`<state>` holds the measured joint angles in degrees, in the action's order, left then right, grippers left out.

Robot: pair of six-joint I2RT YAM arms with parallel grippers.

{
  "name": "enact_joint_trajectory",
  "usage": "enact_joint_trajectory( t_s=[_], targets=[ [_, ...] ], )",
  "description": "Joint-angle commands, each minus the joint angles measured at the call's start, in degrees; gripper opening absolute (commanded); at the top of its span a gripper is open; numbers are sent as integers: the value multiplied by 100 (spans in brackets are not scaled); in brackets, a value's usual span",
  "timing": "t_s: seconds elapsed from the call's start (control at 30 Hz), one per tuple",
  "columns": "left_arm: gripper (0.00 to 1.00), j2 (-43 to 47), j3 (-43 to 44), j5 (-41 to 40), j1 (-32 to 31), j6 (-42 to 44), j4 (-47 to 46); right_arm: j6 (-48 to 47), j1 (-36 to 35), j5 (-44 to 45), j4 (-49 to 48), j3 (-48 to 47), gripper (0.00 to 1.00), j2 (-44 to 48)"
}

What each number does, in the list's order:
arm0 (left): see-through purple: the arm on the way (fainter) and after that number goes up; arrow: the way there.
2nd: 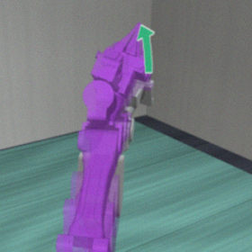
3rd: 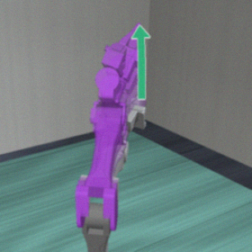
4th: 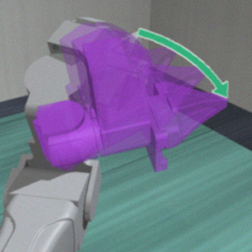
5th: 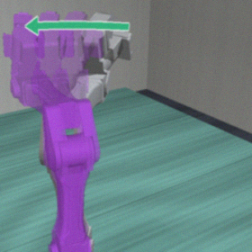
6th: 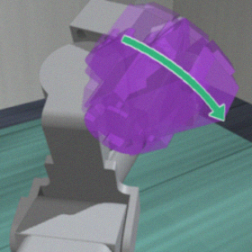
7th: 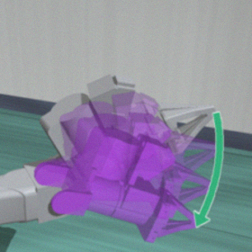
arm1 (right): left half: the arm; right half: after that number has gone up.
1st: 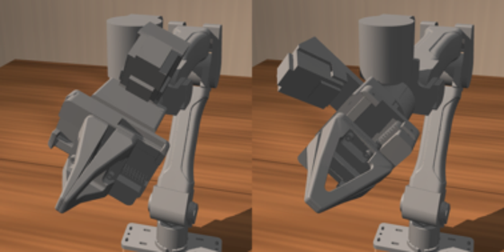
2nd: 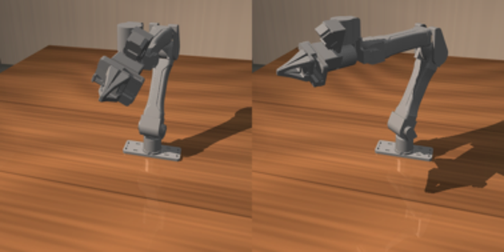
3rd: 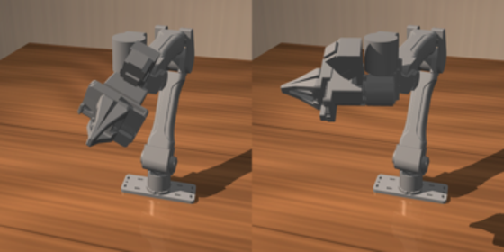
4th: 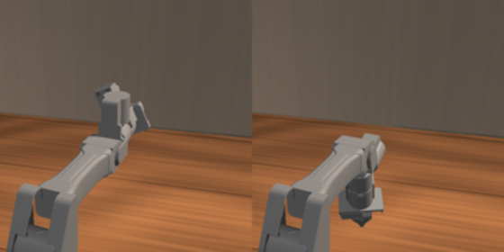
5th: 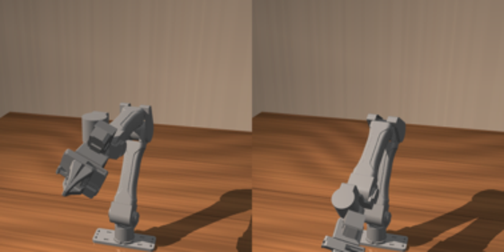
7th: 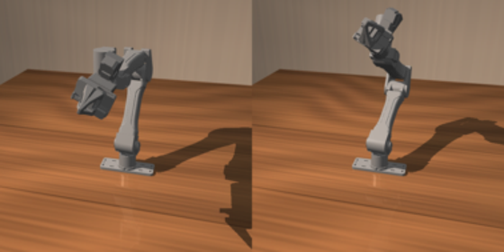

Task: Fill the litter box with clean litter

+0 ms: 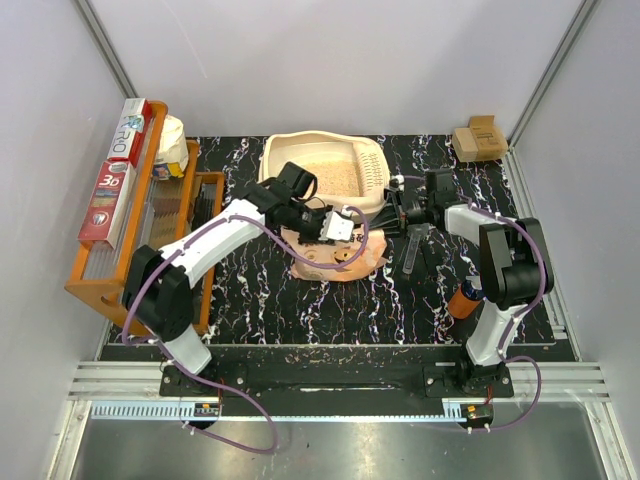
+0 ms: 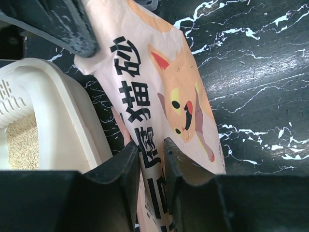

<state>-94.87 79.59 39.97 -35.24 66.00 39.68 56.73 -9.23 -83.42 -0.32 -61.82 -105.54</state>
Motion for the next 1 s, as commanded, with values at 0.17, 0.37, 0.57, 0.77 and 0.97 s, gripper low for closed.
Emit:
enact_joint_trajectory(
  t_s=[0.17,0.37,0.57,0.77,0.97],
  targets=[
    [19,-436,680,159,79,-956,532,-2247,676,288,443,-1110,40,709],
    [15,-506,716,573,175,-1756,523,-7945,362,2238,3880,-2081,52,1385],
    [14,-638,724,1222,369,-2239,488,-9960,27,2664,3320,-973,55,2282],
    [14,-787,821,1496,413,-2363,593,-11121,-430,2963,2949,-576,57,2617],
    [13,-919,944,1584,483,-2460,611,-11447,-711,2823,3002,-814,57,2266]
  ],
)
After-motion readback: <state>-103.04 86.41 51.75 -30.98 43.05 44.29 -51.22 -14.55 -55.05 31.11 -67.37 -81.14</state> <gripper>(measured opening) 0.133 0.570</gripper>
